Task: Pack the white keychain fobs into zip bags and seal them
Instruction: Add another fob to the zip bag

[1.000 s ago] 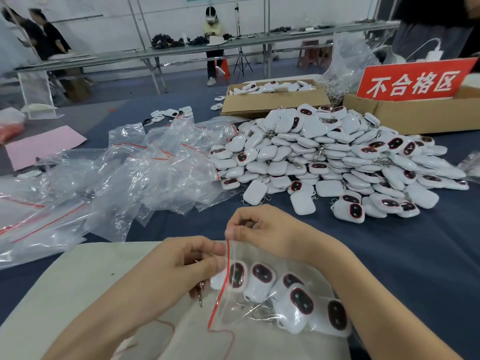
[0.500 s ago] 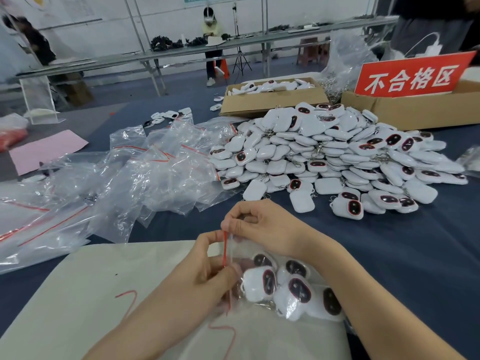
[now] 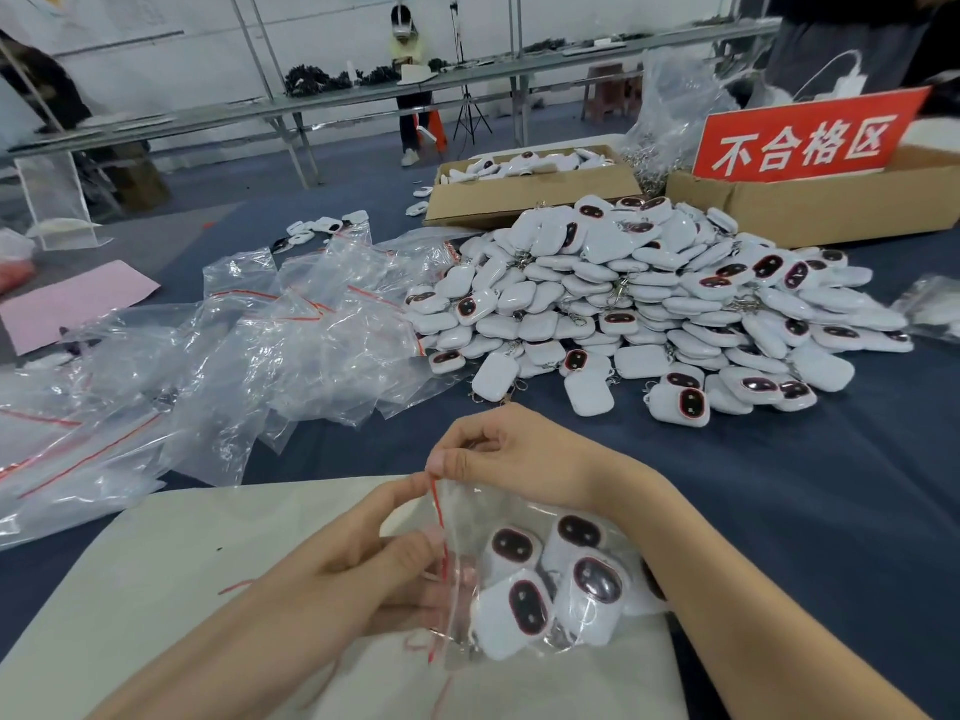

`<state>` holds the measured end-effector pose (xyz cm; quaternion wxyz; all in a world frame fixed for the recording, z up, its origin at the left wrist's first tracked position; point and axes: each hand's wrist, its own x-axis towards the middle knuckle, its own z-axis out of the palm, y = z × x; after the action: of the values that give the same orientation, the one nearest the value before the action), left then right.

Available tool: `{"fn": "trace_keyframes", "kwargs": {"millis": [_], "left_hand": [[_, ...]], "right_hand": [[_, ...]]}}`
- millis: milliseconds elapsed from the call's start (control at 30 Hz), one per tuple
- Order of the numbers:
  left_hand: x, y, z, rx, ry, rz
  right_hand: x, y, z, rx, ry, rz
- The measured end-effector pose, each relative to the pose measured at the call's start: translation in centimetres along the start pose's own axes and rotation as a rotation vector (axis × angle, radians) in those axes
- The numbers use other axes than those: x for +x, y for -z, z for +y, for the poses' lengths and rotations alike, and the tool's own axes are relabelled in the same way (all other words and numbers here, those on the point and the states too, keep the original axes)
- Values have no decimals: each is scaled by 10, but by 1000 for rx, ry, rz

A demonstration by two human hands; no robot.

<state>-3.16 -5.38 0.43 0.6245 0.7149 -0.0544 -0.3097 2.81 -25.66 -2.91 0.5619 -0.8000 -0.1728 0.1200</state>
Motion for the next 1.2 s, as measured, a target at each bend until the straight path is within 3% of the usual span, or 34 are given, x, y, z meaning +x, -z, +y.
{"fn": "trace_keyframes", "kwargs": {"millis": [167,267,367,433,567,700,800,900,1033,1200], "left_hand": [[6,12,0,431,-202,181],[22,22,4,432,-348,338],[54,24,8,312,-395,432],[81,22,6,296,-390,493],[130,9,0,550,-382,519],[155,-2,-3,946,-341,516],[160,-4,-7,1081,-401,543],[163,-3,-8,1008,-474,509],[160,0,-9,686,-577,408],[156,-1,-9,609,-618,319]], "right_hand": [[2,3,4,73,15,78],[7,10,8,35,26,255],[10,20,17,-272,6,578],[9,26,26,-608,-100,681],[1,30,37,-809,-339,551],[-2,32,39,-865,-290,566],[-2,33,42,-827,-174,585],[1,35,47,-722,-80,589],[4,33,52,-609,-11,637],[7,34,46,-462,19,672]]}}
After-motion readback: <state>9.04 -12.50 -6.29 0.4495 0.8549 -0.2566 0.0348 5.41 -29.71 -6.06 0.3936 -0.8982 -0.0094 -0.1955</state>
